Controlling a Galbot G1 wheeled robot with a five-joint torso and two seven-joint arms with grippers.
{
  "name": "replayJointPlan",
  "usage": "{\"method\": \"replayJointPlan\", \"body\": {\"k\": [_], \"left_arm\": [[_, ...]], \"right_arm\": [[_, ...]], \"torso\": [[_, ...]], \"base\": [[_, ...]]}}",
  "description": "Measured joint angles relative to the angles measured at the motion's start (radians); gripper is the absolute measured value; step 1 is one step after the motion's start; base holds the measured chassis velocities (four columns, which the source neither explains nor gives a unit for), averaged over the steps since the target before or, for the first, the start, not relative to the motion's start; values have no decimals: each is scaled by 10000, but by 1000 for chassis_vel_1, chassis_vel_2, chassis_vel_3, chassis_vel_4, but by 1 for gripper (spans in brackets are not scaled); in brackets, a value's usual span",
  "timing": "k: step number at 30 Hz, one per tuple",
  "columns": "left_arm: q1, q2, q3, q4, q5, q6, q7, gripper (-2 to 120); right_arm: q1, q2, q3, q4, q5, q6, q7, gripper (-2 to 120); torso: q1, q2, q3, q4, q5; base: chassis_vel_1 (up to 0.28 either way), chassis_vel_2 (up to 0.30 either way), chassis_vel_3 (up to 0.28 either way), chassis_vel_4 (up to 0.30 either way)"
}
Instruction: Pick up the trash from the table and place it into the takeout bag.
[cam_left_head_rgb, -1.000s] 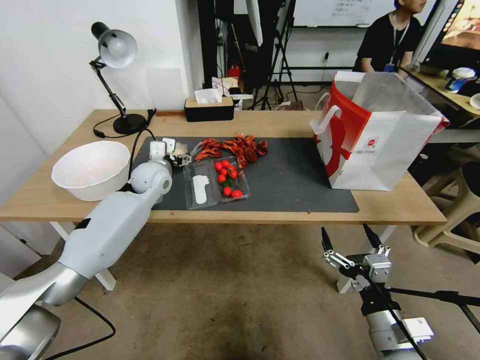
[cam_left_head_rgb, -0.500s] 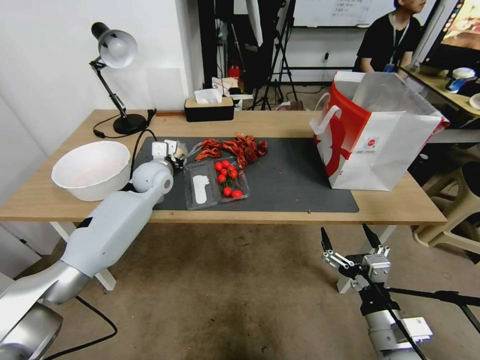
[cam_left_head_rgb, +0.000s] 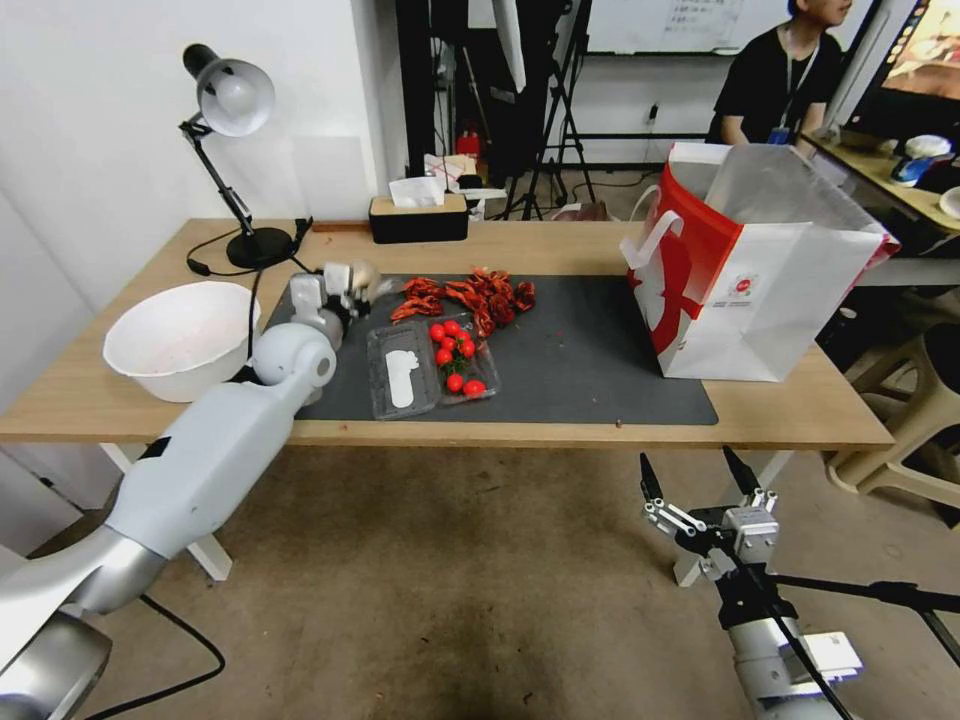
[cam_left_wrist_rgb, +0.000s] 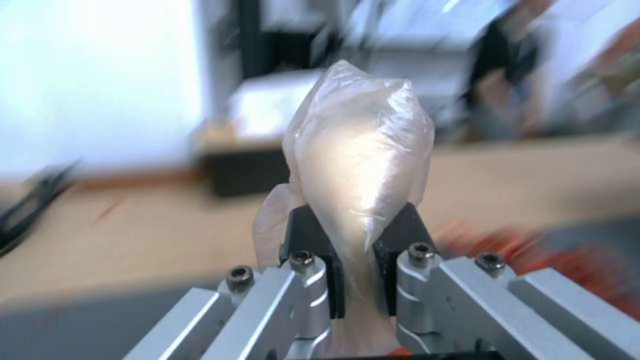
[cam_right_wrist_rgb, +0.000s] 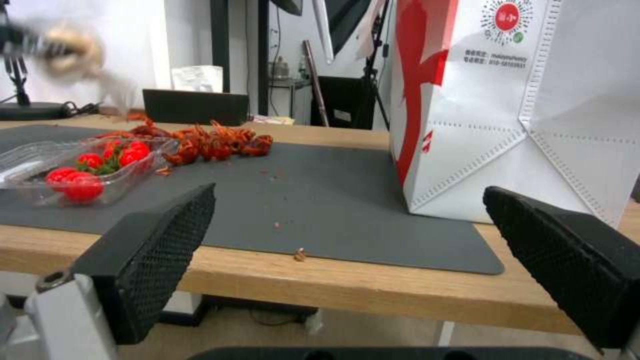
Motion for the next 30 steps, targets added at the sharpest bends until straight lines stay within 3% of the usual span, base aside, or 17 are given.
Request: {"method": "replayJointPlan", "body": {"k": [1,3,6,7,8,11,16,19,21,23,30], "left_arm": [[-128,58,4,-94,-294,-515,742,6],[-394,80,51,-183,-688,-1184,1616,6],[-540,42,97,-188,-834,-1424,1917,6],[-790,-67,189,-180,-1046,-1745,2399,6],[-790,-67,189,-180,-1046,-1745,2399,6],[-1477,-453,515,-175,-1502,-2120,3370,6],[-2278,-1001,1035,-17,-1751,-2266,3767,5],[-3291,-1885,1773,479,-1767,-2187,4047,5],[-3406,-1993,1874,546,-1765,-2190,4055,5],[-4027,-2595,2550,1002,-1754,-2262,4089,5],[-4867,-3592,3710,1796,-1736,-2531,4149,5]], "right_arm": [[-3,12,-17,7,-12,-2,2,100],[-11,41,-58,35,-67,-4,5,100],[-16,53,-76,59,-94,-10,8,100],[-23,69,-103,88,-133,-21,12,100],[-23,69,-103,88,-133,-21,12,100],[-55,105,-129,135,-208,-42,17,100],[-91,143,-131,179,-256,-45,18,100],[-130,207,-118,235,-295,-45,18,100],[-137,217,-111,238,-298,-44,18,100],[-173,278,-72,239,-317,-14,16,100],[-204,387,-54,238,-358,48,4,100]], "torso": [[0,0,0,1,-1],[0,0,0,0,2],[-1,0,0,1,-1],[0,0,0,1,-2],[0,0,0,1,-2],[-1,0,0,1,0],[0,0,0,-2,0],[0,0,0,-3,2],[-1,0,0,-2,3],[0,-1,1,1,0],[0,-1,1,0,2]], "base": [[0,0,0,0],[0,0,0,0],[0,0,0,0],[0,0,0,0],[0,0,0,0],[0,0,0,0],[0,0,0,0],[0,0,0,0],[0,0,0,0],[0,0,0,0],[0,0,0,0]]}}
